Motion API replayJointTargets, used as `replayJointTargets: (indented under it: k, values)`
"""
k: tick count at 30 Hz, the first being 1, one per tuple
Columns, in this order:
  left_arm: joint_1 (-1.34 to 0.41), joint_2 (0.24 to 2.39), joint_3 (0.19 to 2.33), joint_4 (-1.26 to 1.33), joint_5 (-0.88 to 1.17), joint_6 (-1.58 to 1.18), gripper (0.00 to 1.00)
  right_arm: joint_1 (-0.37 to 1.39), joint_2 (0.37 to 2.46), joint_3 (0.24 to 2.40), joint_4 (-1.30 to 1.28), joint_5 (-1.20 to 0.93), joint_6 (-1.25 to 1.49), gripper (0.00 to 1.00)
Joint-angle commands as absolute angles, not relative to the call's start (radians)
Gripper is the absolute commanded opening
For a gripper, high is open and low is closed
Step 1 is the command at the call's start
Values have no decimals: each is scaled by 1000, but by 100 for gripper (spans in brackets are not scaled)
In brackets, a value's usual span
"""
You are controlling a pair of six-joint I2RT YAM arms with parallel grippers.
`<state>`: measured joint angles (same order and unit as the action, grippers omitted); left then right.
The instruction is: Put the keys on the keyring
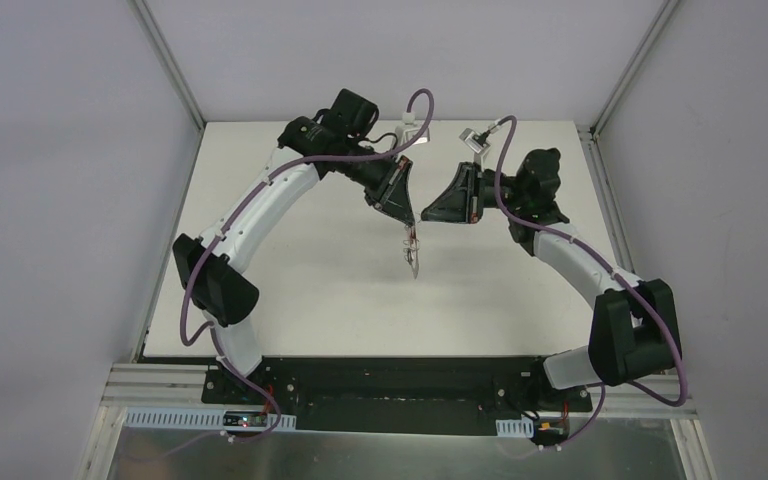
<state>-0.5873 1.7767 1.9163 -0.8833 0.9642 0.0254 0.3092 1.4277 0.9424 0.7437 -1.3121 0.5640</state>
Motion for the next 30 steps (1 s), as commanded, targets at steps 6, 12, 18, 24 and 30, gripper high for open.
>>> replayJointTargets:
  k: [6,12,18,24,30]
  values:
    - [-616,1846,2107,-1265,922,170,0,316,1379,933,761,-1377,510,19]
    - [-636,1854,2114,-1242,946,151,0,359,1396,939,754,-1371,508,30]
    - [-640,1858,2111,-1222,972,139,0,385,1414,938,729,-1367,486,33]
    - [-640,1857,2106,-1210,972,134,0,399,1415,939,717,-1374,482,26]
    - [-640,1852,2097,-1202,969,134,0,408,1423,941,703,-1373,473,20]
